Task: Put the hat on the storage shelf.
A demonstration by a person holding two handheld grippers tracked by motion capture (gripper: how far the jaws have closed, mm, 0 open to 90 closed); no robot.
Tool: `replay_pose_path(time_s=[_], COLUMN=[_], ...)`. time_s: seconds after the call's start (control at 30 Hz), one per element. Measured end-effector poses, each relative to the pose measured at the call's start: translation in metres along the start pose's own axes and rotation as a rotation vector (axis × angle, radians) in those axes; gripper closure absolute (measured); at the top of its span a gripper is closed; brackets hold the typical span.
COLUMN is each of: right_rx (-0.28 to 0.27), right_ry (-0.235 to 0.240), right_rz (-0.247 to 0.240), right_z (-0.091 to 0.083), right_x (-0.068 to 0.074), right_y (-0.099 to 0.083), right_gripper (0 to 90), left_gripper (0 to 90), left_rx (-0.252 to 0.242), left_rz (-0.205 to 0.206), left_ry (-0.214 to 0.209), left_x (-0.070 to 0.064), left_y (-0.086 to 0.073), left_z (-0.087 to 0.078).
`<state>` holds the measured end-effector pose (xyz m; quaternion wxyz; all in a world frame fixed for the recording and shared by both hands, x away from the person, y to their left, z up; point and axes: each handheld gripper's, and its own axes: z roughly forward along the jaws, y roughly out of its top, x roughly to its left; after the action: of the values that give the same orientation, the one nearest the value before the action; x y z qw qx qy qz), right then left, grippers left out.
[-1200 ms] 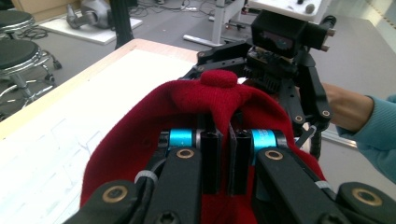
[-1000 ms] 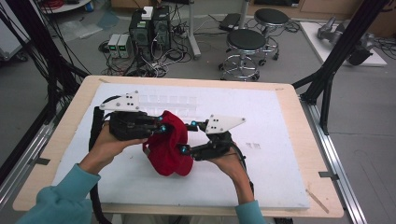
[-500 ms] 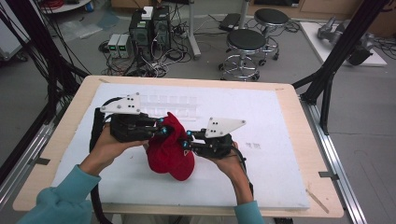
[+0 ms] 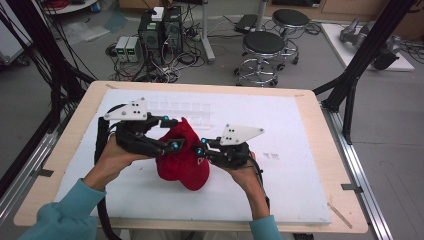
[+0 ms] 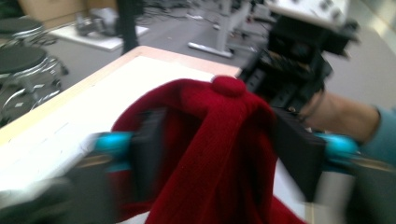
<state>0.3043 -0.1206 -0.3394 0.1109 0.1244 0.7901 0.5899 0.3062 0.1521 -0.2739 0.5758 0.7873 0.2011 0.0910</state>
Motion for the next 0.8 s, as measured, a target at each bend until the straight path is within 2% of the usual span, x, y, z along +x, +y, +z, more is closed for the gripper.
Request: replay_pose_path(time_s=[0.03, 0.1, 0.13, 0.2, 0.4, 0.53, 0.67, 0.7, 0.8], right_rx=[-0.002, -0.004, -0.012, -0.021, -0.041, -0.061, -0.074, -0.095, -0.114], right_ry=[-0.01, -0.017, -0.039, -0.052, -0.087, -0.133, -0.168, -0.188, -0.199], right_rz=[0.003, 0.006, 0.013, 0.026, 0.049, 0.062, 0.066, 0.069, 0.08], right_z=[0.0, -0.001, -0.003, -0.005, -0.009, -0.012, -0.015, -0.018, -0.02], right_x=[0.0, 0.0, -0.001, -0.002, -0.002, -0.002, -0.002, -0.002, -0.002], right_y=[0.0, 0.0, 0.001, 0.001, 0.003, 0.007, 0.01, 0.012, 0.016], right_gripper=[86.8, 86.8, 86.8, 86.8, 86.8, 86.8, 86.8, 86.8, 86.8], left_gripper=[6.4, 6.4, 6.4, 6.4, 6.5, 8.3, 8.4, 8.6, 9.5], left_rx=[0.0, -0.013, -0.018, -0.027, -0.033, -0.051, -0.039, -0.038, -0.03], left_rz=[0.0, -0.012, -0.019, -0.019, -0.029, -0.046, -0.05, -0.053, -0.062], left_ry=[0.0, 0.0, 0.009, 0.002, 0.012, 0.003, 0.009, 0.01, 0.004], left_x=[0.0, 0.002, 0.003, 0.005, 0.004, 0.002, -0.001, -0.001, -0.003], left_y=[0.0, -0.001, -0.003, -0.006, -0.017, -0.027, -0.038, -0.041, -0.05], left_z=[0.0, -0.003, -0.004, -0.008, -0.017, -0.025, -0.03, -0.031, -0.032])
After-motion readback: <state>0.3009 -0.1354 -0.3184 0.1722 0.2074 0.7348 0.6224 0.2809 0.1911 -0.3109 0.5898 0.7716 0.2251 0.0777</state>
